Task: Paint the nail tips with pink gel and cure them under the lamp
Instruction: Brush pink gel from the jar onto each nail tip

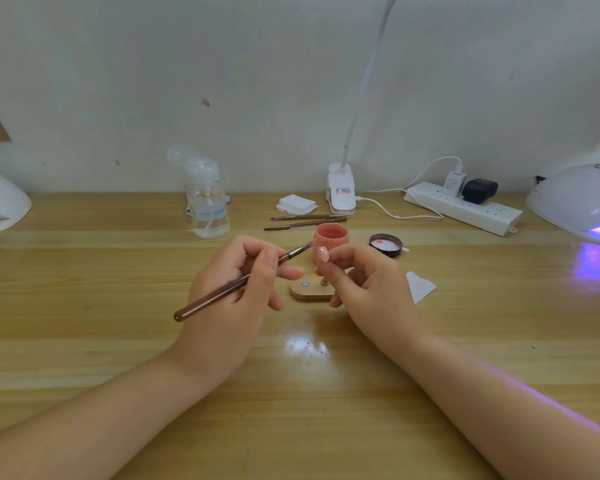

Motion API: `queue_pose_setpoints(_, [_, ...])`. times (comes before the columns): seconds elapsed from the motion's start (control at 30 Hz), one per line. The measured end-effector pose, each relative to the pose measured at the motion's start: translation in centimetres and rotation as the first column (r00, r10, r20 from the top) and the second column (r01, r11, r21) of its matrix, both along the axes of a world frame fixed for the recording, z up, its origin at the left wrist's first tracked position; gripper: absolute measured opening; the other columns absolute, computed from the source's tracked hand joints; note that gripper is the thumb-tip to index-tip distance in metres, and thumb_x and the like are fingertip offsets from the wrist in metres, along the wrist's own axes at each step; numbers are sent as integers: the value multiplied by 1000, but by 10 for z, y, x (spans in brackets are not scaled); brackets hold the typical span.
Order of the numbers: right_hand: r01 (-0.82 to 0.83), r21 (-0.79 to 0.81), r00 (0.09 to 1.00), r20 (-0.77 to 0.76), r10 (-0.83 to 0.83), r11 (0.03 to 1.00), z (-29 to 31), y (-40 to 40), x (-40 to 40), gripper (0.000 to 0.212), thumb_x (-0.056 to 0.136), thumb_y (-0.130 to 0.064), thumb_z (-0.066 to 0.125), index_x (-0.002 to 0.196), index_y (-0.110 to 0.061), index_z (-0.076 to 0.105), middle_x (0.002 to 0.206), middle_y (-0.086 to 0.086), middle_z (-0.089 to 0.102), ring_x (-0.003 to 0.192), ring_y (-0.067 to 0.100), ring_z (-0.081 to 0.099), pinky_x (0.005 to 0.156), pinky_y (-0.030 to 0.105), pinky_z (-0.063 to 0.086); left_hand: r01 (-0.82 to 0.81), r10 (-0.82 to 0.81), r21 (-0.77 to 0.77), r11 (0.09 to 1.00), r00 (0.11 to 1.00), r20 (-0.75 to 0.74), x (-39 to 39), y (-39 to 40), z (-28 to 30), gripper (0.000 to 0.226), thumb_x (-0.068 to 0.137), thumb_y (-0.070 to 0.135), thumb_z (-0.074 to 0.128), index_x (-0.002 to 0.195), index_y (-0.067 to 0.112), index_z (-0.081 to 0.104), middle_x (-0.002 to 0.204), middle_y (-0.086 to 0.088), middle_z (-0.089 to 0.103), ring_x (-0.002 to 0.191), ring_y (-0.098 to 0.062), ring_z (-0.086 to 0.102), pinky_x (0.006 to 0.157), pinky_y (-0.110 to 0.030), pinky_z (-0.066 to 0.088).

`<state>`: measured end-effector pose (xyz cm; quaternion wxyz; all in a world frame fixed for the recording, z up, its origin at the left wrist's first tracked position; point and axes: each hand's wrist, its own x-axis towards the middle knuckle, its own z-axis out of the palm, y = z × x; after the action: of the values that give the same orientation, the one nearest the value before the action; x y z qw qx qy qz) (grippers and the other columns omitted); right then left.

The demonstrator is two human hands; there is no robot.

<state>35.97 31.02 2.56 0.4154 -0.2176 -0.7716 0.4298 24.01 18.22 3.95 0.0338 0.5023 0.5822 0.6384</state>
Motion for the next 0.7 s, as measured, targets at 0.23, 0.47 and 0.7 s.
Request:
queue_pose_setpoints(0.23, [17, 28, 1000, 14, -18, 999, -1, 0, 0, 11, 89, -27, 66, 82, -36, 64, 77, -9, 68, 52, 17, 61, 53, 26, 50, 6, -13, -51, 999, 990, -142, 5, -3, 0, 21, 93, 39, 45, 87, 24, 59, 79, 15, 73, 64, -12, 67, 62, -15, 49])
queue_pose_setpoints(0.47, [42, 49, 999, 27, -43, 998, 0, -1, 1, 7, 89, -33, 66, 82, -34, 65, 77, -15, 67, 58, 23, 61, 61, 40, 51, -21, 21, 4, 1000, 988, -154, 5, -4, 1, 22, 96, 36, 44, 87, 21, 58, 81, 15, 73, 63, -10, 67, 62, -8, 46])
queue_pose_setpoints(0.7, [58, 57, 998, 23, -59, 997, -1, -1, 1, 5, 89, -30, 66, 84, -31, 65, 75, -11, 67, 62, 31, 60, 65, 49, 51, 61, -64, -27, 998, 993, -95, 5, -4, -1, 22, 92, 35, 45, 85, 21, 60, 76, 9, 74, 65, -11, 66, 63, -14, 49])
